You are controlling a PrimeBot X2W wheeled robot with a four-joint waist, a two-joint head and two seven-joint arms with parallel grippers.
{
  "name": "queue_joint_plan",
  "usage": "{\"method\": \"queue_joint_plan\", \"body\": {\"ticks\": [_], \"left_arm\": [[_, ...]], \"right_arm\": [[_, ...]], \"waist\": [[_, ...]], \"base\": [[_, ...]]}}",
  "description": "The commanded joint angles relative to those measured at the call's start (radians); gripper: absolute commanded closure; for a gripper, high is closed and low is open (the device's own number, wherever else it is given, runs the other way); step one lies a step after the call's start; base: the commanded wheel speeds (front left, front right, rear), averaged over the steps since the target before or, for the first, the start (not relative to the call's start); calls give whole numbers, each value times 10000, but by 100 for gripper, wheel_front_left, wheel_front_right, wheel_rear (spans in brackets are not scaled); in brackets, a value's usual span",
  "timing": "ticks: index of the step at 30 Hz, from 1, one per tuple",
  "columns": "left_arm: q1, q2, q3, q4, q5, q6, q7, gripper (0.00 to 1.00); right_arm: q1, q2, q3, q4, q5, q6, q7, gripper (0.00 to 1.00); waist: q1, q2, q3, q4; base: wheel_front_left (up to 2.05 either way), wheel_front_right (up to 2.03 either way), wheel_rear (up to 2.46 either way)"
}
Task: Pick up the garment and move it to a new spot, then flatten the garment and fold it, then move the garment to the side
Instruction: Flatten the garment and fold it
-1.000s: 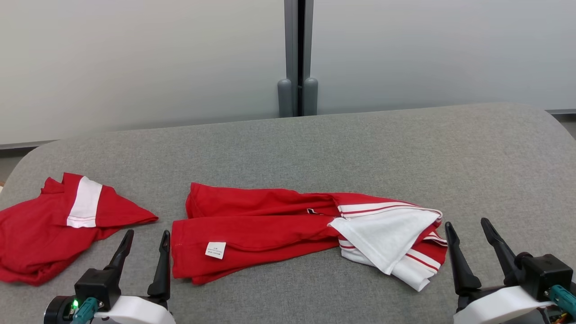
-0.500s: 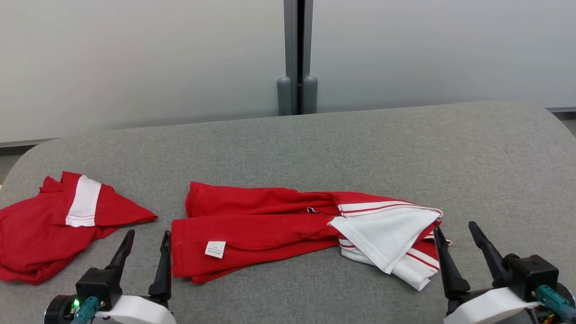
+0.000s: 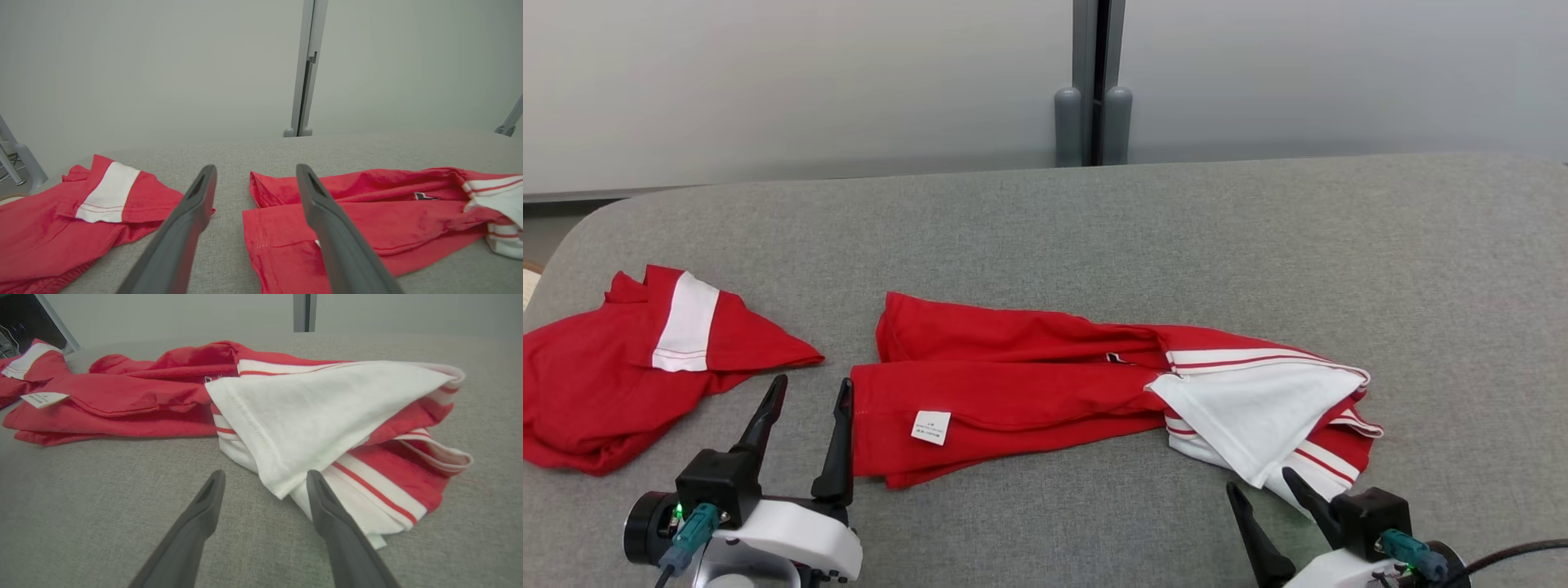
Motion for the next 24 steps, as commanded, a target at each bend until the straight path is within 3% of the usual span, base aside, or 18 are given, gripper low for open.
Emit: {"method": "queue_joint_plan", "body": {"ticks": [1,4,5,6,7,8,14,24], "left_arm": [[-149,-1,11,45,37,-54,-73,0],[-320,-38,8,137,27,-99,-120,0],[-353,-40,8,177,26,-118,-127,0],[-370,-46,5,216,29,-136,-149,0],[-395,-53,-6,255,35,-149,-154,0],[-434,-58,-5,282,42,-148,-162,0],[-490,-45,70,374,55,-148,-241,0],[-743,-45,136,254,108,-161,-282,0]], "right_arm": [[-183,-14,7,166,-16,-3,-139,0],[-557,40,80,685,-93,-3,-311,0],[-665,47,97,874,-159,-3,-294,11],[-750,58,85,1007,-208,-3,-306,56],[-835,73,74,1117,-263,-3,-368,75],[-889,90,74,1180,-319,-3,-413,100],[-1068,135,-143,1126,-506,-3,-722,100],[-1929,-203,-955,-417,-498,-3,-869,100]], "waist": [[0,0,151,88],[0,0,287,130],[0,0,316,140],[0,0,338,149],[0,0,353,160],[0,0,362,169],[0,0,365,124],[0,0,701,109]], "base": [[0,0,0],[0,0,0],[0,0,0],[0,0,0],[0,0,0],[0,0,0],[0,0,0],[0,0,0]]}}
